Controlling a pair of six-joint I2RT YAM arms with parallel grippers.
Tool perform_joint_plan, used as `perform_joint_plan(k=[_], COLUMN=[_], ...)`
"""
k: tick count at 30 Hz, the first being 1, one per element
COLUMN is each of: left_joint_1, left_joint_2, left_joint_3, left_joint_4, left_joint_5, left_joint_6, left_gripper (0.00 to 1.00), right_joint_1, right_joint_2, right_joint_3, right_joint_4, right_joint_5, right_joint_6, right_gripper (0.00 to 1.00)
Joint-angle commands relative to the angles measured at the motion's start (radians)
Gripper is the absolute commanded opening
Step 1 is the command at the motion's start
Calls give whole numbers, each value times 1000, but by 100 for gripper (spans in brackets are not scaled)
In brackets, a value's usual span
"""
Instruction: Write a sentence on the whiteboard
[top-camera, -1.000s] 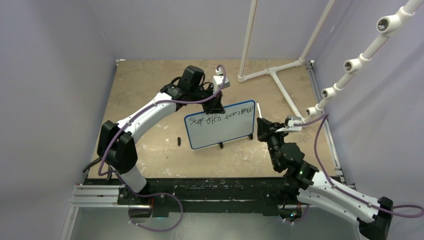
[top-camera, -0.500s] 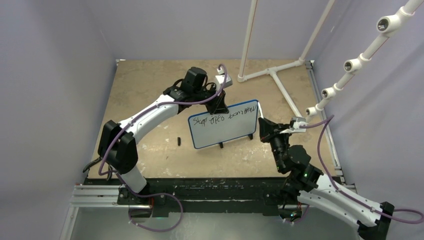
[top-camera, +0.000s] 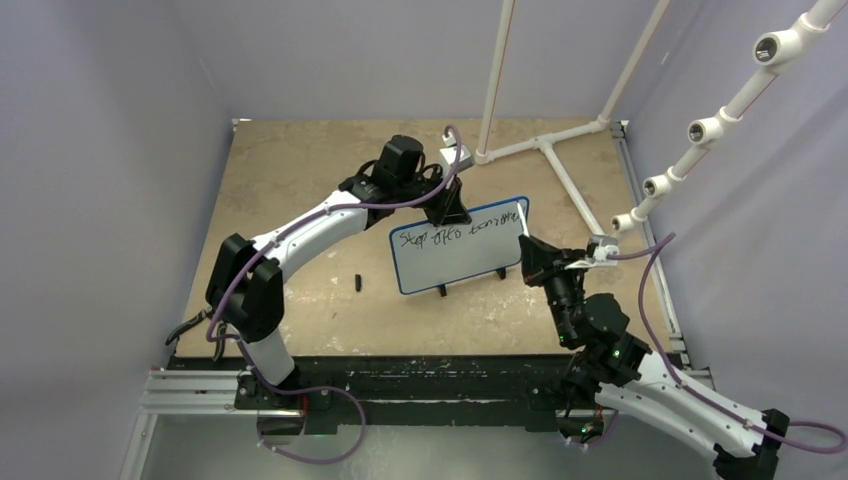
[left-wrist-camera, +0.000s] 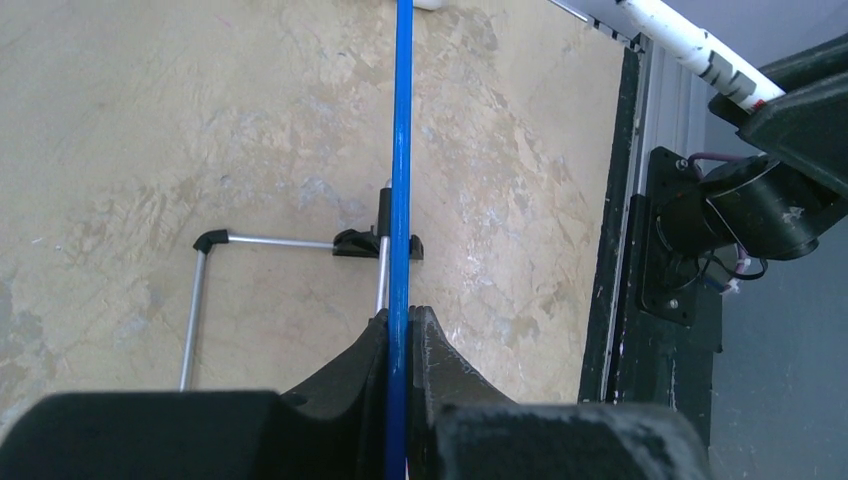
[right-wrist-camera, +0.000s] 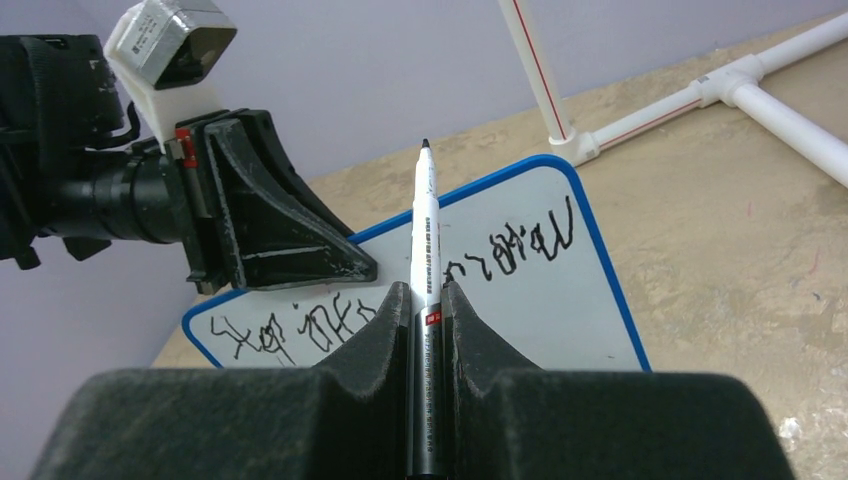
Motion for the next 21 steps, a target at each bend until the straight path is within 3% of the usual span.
perform_joint_plan(k=[1,6,14,16,21], left_joint_1=[-19,-22,-20,-19,-4], left_joint_2=[48,53,-9,-26,-89], left_joint_3=[19,11,-23,-23,-32], left_joint_4=[50,66,61,45,22], left_joint_5=[20,14,-40,-66,-156], left_joint_6=[-53,-60,-49,-40,-40], left_gripper=[0,1,39,53,63], right_joint_1=[-1,-1,-1,-1,-1], right_joint_2=[-22,-41,-75,-84,-117], right_joint_3=[9,19,34,35,23], right_joint_4=[4,-16,-50,-57,-71], right_joint_5=[-26,-51,-150,-204,-342], right_joint_6=[-17,-23,-29,-35,-40], right_gripper=[0,0,0,0,0])
